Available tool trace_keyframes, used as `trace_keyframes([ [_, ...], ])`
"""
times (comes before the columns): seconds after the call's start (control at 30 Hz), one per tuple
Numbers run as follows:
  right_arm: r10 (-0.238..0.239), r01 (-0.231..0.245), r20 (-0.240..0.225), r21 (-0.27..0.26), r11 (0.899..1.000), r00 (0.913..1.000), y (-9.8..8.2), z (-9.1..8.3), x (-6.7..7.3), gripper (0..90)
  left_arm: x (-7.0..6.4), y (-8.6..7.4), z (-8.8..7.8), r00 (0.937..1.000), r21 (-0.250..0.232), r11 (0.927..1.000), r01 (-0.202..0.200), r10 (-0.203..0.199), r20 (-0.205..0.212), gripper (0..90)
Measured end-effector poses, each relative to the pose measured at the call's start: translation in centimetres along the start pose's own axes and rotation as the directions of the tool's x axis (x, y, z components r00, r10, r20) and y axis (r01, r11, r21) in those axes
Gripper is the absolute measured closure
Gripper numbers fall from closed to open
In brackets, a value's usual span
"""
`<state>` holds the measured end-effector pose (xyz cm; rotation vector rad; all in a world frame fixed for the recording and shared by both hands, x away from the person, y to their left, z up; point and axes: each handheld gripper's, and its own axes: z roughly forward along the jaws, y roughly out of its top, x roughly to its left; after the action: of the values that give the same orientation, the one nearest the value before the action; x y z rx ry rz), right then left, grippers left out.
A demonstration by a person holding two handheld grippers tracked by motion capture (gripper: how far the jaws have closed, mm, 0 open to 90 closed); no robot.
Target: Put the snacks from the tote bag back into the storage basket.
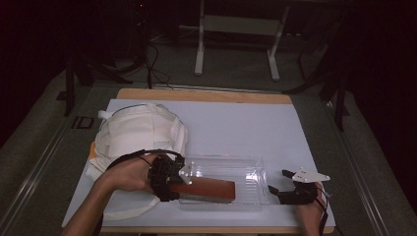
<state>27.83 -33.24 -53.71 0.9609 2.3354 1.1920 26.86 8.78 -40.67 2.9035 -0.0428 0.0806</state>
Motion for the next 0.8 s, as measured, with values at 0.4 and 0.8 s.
trace_keyframes([
  [0.4,-0.002,0.002,0.000,0.004,1.000,1.0000,0.0,0.0,0.0,14.6,0.7,1.9,0.6,0.9998,0.003,0.9999,-0.013,0.013,0.016,43.1],
  [0.8,-0.001,0.001,0.000,0.004,1.000,1.0000,0.0,0.0,0.0,14.6,0.9,3.8,1.5,0.9993,0.013,0.9993,-0.034,0.034,0.018,42.7],
])
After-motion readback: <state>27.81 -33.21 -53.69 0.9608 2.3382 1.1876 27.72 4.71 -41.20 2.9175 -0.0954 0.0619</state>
